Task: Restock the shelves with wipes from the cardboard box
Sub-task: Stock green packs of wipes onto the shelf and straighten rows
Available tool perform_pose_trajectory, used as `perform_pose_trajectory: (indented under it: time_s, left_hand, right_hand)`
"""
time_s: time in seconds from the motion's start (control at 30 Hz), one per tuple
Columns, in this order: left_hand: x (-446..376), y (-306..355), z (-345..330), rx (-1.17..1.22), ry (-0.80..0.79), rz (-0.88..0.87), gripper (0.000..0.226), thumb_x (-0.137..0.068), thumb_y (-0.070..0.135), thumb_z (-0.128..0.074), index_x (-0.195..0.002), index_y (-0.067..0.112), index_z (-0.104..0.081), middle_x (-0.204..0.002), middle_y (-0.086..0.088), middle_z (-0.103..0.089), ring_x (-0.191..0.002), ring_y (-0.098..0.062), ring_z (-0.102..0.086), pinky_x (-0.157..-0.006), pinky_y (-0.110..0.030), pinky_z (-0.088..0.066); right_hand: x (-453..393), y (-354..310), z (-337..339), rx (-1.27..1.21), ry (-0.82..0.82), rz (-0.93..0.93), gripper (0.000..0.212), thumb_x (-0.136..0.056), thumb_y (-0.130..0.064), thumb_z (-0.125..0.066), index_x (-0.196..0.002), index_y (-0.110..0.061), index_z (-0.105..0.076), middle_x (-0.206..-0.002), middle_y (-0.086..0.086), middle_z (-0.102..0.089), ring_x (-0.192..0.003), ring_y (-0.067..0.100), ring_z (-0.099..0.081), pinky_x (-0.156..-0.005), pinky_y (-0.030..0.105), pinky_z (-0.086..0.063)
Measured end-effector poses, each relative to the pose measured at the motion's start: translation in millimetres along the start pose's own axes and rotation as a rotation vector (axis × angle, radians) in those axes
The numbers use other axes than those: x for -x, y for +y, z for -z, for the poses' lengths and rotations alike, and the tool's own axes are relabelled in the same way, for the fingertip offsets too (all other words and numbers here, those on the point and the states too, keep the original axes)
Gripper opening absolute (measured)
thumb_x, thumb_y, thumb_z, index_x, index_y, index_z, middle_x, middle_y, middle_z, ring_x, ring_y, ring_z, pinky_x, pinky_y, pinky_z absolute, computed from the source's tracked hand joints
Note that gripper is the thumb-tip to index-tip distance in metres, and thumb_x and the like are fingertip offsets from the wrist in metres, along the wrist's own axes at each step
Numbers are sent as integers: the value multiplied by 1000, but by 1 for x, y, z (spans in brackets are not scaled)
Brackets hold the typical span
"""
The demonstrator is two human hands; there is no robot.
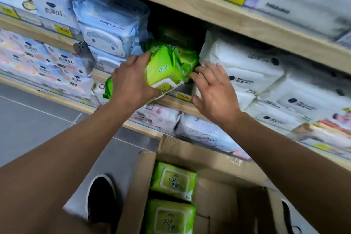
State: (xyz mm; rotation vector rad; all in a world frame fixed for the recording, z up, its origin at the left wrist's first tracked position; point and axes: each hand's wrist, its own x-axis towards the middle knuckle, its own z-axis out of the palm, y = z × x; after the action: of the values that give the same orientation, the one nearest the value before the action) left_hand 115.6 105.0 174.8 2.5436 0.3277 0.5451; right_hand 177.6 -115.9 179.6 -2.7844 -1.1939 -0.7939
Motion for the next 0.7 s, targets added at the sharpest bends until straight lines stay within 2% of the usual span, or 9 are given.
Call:
perform_pose_trajectory:
  time_s: [0.1, 0.23, 0.4, 0.53, 0.7]
  left_hand:
    - [-10, 21, 2, -69, 0, -97, 101, -47, 46, -83, -136, 28, -40, -122, -9, -53, -109, -35, -54, -94, -49, -44]
    - [-34, 44, 4, -219, 34, -212, 96, -54, 44, -82, -138, 29, -38, -125, -6, -51, -113, -33, -49, -99, -48, -35]
    - [-64, 57, -1, -362, 67, -300, 93, -57, 33, -82, -138, 26, -37, -130, -7, -49, -119, -33, -44, -109, -52, -23]
    - [-81, 64, -16, -469, 26, -366, 92, -62, 31, -80, -141, 30, -33, -137, -5, -46, -126, -32, -38, -111, -56, -19]
    - [-106, 62, -24, -472, -51, -342, 94, -69, 20, -78, -145, 38, -25, -143, -2, -40, -133, -31, -31, -108, -64, -15]
  right_hand:
    - [5, 16, 19, 12, 52, -47, 64, -66, -20, -75, -126, -9, -57, -128, 12, -55, -126, 32, -46, -114, 49, -25]
    - [10, 24, 29, -1, 136, -118, 64, -69, -23, -74, -129, -10, -54, -133, 13, -51, -128, 36, -41, -111, 50, -31]
    - [8, 40, 26, 72, 43, -295, 85, -68, -33, -78, -142, -14, -40, -146, 10, -38, -135, 34, -27, -116, 48, -18]
    - [3, 42, 15, 81, 6, -334, 89, -69, -35, -77, -145, -15, -34, -149, 8, -35, -139, 35, -26, -117, 48, -14]
    - [4, 38, 3, 88, 43, -357, 90, -70, -35, -75, -146, -15, -32, -148, 8, -36, -139, 34, -27, -117, 50, -12]
